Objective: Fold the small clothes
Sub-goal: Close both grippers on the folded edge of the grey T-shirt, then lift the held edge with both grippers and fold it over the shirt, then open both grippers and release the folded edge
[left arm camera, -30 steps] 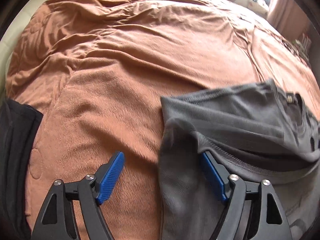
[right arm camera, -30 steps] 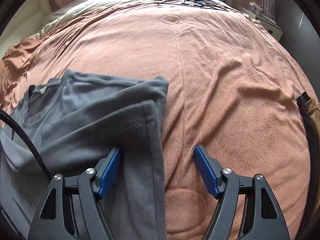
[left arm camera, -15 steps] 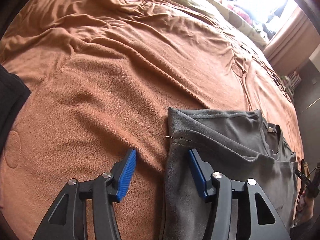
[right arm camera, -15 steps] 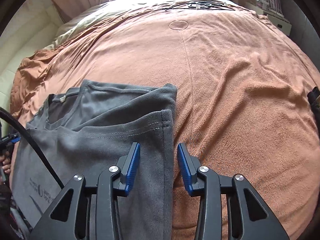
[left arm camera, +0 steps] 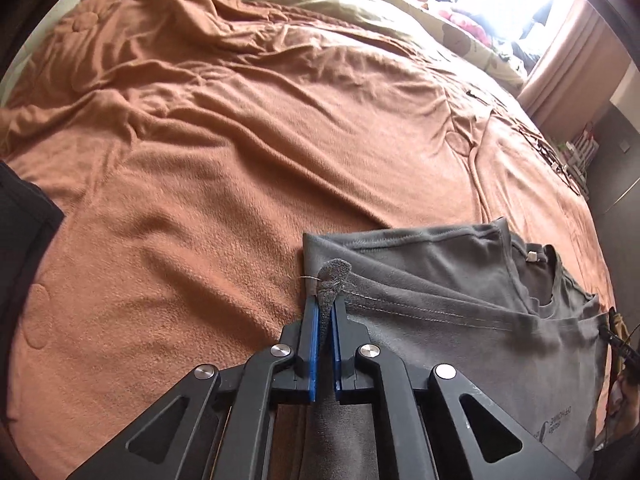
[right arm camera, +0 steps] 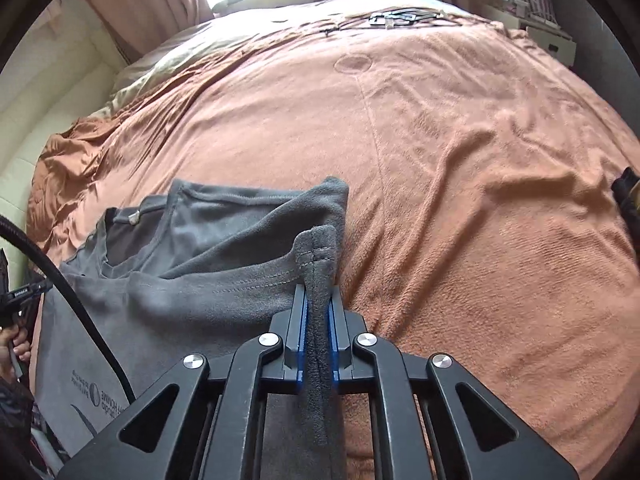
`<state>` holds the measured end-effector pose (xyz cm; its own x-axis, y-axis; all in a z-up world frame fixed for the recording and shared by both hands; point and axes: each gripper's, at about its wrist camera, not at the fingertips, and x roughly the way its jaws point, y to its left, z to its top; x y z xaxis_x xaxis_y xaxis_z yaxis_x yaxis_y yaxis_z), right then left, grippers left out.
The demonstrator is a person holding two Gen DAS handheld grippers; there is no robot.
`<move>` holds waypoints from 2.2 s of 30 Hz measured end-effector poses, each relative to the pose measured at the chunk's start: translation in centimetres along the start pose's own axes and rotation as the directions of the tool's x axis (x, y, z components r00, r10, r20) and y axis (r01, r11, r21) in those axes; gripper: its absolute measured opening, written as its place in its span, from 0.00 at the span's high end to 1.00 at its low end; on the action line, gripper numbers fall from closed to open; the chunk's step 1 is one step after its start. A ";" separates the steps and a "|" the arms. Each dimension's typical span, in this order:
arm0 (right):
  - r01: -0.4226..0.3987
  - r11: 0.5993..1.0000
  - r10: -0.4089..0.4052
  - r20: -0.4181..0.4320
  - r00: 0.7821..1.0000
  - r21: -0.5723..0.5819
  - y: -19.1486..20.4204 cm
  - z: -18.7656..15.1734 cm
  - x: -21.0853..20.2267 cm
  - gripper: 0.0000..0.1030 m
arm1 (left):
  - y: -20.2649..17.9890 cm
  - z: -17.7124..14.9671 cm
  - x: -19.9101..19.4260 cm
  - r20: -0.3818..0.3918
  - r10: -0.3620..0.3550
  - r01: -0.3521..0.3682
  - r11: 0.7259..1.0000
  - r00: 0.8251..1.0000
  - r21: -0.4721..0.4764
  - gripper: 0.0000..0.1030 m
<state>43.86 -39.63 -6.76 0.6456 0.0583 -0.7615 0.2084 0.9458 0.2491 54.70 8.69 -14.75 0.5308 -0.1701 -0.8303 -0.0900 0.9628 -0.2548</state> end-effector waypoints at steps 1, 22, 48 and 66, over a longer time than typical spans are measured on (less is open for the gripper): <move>0.016 1.000 -0.016 0.006 1.000 -0.006 0.2 0.0 -0.5 0.96 | 0.0 0.0 -0.4 0.005 0.002 -0.002 1.000 1.000 0.001 0.95; 0.075 0.997 -0.073 0.143 0.987 -0.010 1.5 3.6 -4.6 0.98 | -2.2 5.7 -4.8 0.192 0.075 -0.081 0.996 0.978 0.023 0.95; 0.156 0.985 -0.147 0.123 0.981 -0.072 3.1 8.3 5.0 0.98 | -2.9 8.6 5.1 0.122 0.279 -0.288 0.956 0.952 0.059 0.95; 0.104 0.989 -0.109 -0.041 0.993 -0.107 2.8 6.1 4.7 0.39 | -2.1 5.6 2.7 0.020 0.210 -0.210 0.975 0.978 0.074 0.62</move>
<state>51.96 -38.69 -5.95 0.5883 -0.0318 -0.8080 0.1943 0.9755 0.1030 61.02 7.39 -13.66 0.5167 0.0397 -0.8552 -0.1374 0.9898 -0.0371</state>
